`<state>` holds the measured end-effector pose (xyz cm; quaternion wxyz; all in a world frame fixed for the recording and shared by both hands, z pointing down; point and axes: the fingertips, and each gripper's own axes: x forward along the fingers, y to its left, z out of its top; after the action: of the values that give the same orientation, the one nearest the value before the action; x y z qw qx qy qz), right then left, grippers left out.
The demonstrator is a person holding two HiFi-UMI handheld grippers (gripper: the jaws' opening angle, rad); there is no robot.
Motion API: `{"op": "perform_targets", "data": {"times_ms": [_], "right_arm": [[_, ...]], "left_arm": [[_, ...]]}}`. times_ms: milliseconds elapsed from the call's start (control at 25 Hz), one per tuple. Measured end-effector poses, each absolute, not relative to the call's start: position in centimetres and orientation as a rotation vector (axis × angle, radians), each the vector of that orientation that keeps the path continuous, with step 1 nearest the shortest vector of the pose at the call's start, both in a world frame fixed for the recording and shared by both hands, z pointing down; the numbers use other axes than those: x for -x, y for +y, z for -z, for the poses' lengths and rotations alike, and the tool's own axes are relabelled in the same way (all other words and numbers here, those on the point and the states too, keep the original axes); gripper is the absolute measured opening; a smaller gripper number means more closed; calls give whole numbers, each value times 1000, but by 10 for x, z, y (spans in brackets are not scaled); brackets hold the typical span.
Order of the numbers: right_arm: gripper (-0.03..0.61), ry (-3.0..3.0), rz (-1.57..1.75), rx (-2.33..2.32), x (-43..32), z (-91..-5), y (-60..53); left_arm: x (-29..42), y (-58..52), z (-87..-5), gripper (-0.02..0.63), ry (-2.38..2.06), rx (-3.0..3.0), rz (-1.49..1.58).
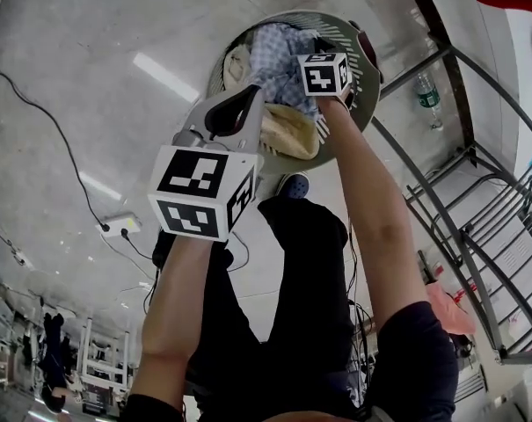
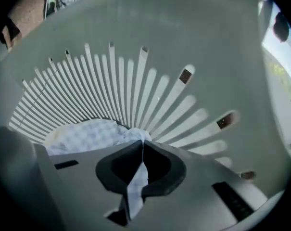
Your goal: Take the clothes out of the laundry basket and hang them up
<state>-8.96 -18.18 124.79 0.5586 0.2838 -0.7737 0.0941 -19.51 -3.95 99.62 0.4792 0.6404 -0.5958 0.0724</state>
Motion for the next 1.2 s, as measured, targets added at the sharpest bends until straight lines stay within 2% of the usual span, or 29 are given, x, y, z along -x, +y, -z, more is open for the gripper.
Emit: {"op": "perform_targets", "data": {"times_ms": [240, 560, 1200], "right_arm": [[9, -1934, -349, -776, 79, -1141, -159], [8, -2027, -398, -798, 49, -980, -124], [8, -2334, -331, -806, 54, -617, -81]], "left_arm": [[188, -18, -992, 24, -1494, -1489, -136], [164, 34, -892, 23, -1482, -1447, -165], [179, -1, -676, 23, -1455, -1622, -270]]}}
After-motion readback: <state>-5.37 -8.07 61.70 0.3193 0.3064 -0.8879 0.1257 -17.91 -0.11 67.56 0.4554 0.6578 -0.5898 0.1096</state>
